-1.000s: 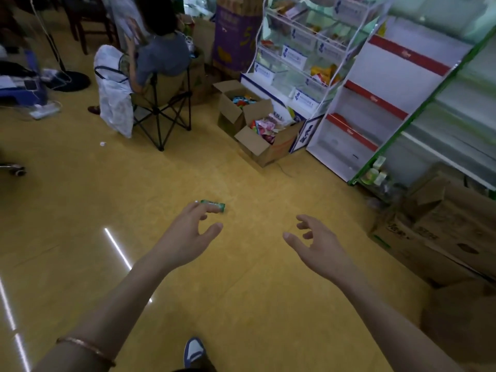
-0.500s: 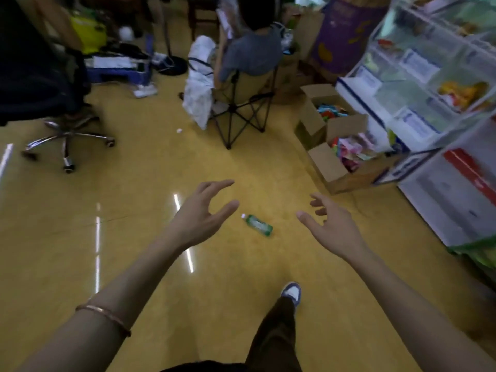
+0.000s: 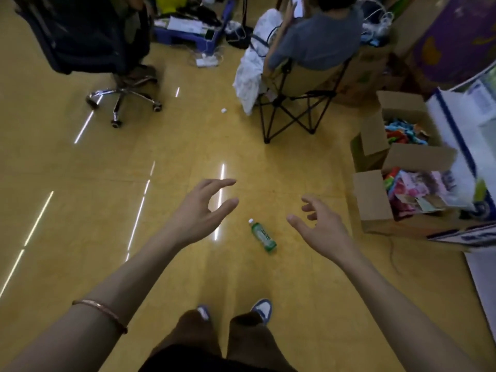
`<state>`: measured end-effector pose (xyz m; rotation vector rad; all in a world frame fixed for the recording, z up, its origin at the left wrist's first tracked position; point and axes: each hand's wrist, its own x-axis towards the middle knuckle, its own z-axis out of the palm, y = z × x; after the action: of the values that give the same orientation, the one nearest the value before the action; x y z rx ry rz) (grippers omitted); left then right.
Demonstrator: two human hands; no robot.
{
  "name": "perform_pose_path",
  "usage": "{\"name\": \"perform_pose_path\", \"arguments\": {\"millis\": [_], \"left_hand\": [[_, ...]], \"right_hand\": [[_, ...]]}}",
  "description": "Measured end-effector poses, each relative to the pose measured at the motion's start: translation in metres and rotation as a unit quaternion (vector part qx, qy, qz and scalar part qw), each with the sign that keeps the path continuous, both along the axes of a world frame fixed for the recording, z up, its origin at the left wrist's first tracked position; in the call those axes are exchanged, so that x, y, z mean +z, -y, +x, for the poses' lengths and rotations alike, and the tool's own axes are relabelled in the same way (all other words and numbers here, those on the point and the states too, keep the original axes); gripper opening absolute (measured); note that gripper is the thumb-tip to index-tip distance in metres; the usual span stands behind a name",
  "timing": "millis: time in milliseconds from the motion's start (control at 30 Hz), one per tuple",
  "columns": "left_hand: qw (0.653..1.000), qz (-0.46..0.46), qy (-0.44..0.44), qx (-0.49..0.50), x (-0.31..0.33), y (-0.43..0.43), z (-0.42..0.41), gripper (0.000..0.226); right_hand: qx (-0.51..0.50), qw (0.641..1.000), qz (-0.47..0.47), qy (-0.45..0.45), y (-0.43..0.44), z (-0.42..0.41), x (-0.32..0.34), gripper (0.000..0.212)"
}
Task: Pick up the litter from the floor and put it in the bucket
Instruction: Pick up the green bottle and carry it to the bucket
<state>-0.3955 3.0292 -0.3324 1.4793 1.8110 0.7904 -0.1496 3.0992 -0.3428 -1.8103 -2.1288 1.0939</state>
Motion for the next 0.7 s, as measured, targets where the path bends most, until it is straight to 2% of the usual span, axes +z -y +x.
{"name": "perform_pose_path", "arguments": {"millis": [200,367,500,700], "left_hand": [[0.997,-0.067,0.001,0.036,-0.063,-0.013,0.005,0.044],[0.995,-0.095,0.003,0.042,-0.141,-0.032,0.002,0.046],[0.995,-0.096,-0.009,0.033,-0.224,-0.054,-0.002,0.049],[0.995,-0.095,-0.023,0.000,-0.380,-0.089,-0.025,0.060]], "right_hand": [[0.032,0.998,-0.055,0.012,-0.036,0.004,-0.061,0.067],[0.044,0.995,-0.079,0.049,-0.061,0.008,-0.144,0.064],[0.042,0.993,-0.080,0.071,-0.078,0.002,-0.240,0.062],[0.073,0.988,-0.074,0.116,-0.118,-0.020,-0.424,0.063]]}}
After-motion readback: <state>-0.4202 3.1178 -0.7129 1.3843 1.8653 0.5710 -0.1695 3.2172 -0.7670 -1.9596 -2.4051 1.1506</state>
